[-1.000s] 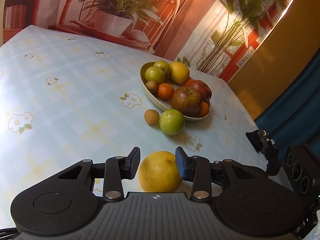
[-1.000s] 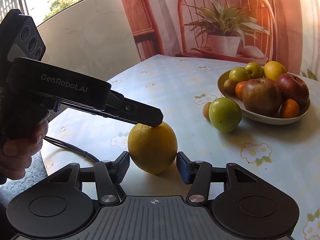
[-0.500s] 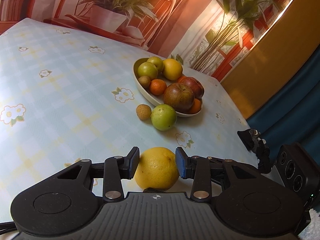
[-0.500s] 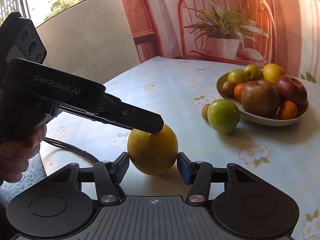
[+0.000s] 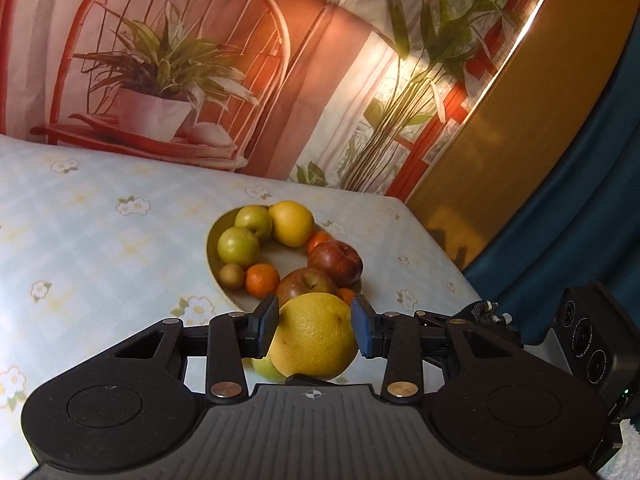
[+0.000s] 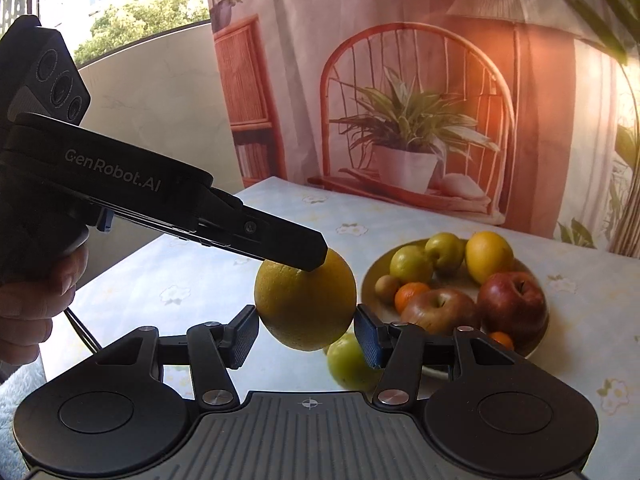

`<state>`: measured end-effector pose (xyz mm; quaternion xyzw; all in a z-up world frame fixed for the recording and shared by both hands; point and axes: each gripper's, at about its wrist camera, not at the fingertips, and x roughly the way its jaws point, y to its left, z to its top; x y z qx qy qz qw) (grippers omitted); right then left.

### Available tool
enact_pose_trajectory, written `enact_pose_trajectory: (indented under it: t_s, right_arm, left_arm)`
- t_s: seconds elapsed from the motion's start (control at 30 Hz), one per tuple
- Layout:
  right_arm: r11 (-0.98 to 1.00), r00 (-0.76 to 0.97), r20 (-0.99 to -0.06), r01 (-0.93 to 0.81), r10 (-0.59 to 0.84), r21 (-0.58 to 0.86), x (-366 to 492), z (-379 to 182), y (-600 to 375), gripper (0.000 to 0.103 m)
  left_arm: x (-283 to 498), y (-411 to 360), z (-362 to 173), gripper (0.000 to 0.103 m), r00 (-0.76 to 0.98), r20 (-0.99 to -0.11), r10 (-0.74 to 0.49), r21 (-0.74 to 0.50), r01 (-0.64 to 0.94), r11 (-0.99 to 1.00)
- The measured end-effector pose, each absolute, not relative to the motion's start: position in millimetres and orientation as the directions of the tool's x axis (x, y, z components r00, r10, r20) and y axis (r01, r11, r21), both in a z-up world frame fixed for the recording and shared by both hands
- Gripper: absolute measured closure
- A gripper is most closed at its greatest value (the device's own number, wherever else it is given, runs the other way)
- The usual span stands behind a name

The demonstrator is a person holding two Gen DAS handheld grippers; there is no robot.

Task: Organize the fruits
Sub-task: 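Carry the grapefruit onto the plate and open the left gripper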

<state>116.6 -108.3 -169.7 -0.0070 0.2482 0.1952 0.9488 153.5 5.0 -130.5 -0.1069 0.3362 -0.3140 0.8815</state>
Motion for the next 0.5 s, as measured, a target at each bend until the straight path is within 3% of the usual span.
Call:
enact_pose_trajectory:
  t_s: [0.23,0.5]
  right_arm:
    - [0.945,0.827,-0.471,-0.324,0.306,0.046,161.1,-144.3,-135.7,0.054]
    - [0.958,0.792,-0.552,-0.285,0.261,0.043,216.7,-152.3,-151.5,0.054]
  left_arm:
    - [199.4,-24.7,-113.7,0.062,0.562,-0.511,-0.650,-0.400,0.514,0.759]
    - [259.8,-43.9,-130.4,0.062,0.485,-0.571,-0.662,-0.451,0.488,0.747]
